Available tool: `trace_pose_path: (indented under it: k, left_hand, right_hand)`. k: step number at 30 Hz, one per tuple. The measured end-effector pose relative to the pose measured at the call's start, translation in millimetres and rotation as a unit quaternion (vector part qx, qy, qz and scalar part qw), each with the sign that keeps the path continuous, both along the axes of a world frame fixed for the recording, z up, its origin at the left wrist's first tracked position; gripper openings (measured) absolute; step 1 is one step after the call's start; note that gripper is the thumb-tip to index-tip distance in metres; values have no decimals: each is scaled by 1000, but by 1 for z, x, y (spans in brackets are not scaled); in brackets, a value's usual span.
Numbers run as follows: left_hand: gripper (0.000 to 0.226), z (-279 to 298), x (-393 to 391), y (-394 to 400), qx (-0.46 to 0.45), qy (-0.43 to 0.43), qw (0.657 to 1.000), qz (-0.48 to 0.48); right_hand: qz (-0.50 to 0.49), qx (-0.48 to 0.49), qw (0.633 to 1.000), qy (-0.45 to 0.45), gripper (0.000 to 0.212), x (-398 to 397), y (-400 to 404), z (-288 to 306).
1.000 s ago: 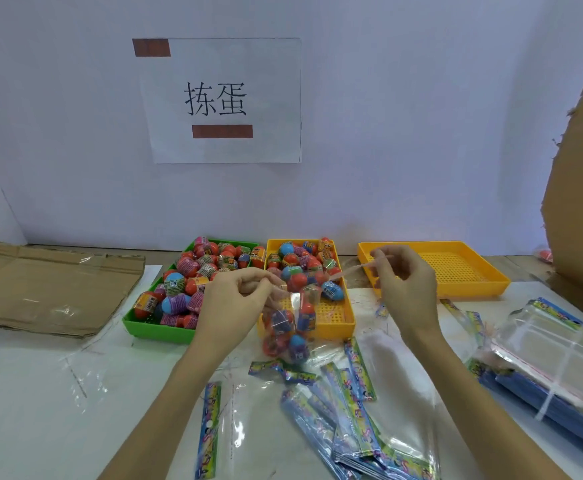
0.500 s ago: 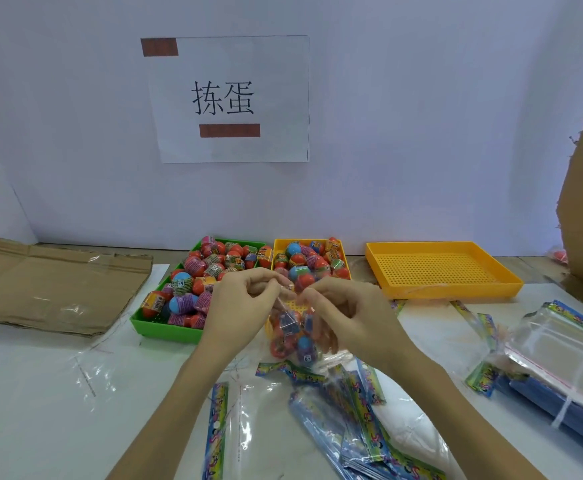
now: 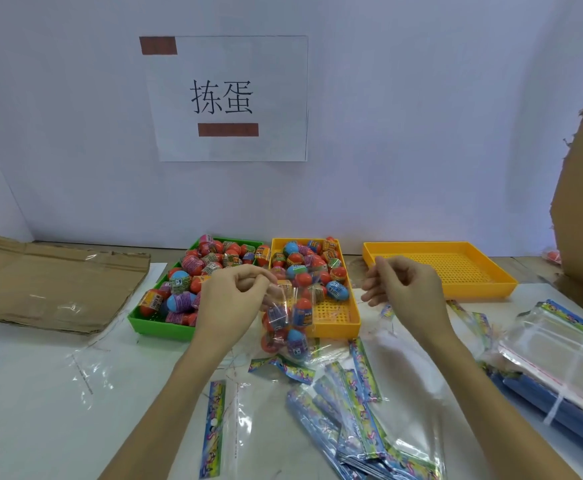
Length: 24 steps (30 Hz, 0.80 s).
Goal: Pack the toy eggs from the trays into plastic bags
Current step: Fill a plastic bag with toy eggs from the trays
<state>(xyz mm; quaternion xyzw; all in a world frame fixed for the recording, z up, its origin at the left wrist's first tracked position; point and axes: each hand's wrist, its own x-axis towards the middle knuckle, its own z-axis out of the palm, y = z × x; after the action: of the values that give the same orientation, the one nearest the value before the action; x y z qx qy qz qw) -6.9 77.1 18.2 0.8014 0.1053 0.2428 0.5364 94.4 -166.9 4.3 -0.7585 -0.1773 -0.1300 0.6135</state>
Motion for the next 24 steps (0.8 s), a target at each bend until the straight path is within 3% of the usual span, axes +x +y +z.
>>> trace_pose_path:
  k: [2, 3, 8, 10, 12, 14, 15, 18, 21, 24]
  left_hand:
    - [27, 0, 0, 0, -1, 5, 1000, -11]
    - [27, 0, 0, 0, -3, 9, 1000, -19]
    - [26, -1, 0, -2, -2, 15, 999, -32]
    - [25, -1, 0, -2, 3, 16, 999, -33]
    - [25, -1, 0, -3, 4, 16, 999, -36]
    - [25, 0, 0, -3, 2, 17, 999, -39]
    - [25, 0, 0, -3, 2, 17, 999, -39]
    - [25, 0, 1, -2, 1, 17, 999, -39]
    - [25, 0, 0, -3, 4, 18, 999, -40]
    - [25, 0, 0, -3, 3, 18, 999, -40]
  right_hand:
    - [-5, -137, 990, -16, 19, 5, -5, -6]
    - [-5, -187, 982, -29, 25, 6, -6, -8]
    - [-47, -242, 967, -56, 69, 1, -1, -5]
    - [-94, -270, 955, -83, 60, 0, 0, -5]
    - [-100, -292, 945, -108, 34, 0, -1, -5]
    - [-77, -301, 944, -115, 15, 1, 1, -7]
    - [-66, -309, 942, -115, 16, 2, 3, -8]
    - [-55, -297, 947, -106, 37, -2, 7, -9]
    - [-53, -190, 978, -63, 61, -8, 7, -3]
    - [-72, -184, 978, -67, 32, -6, 7, -3]
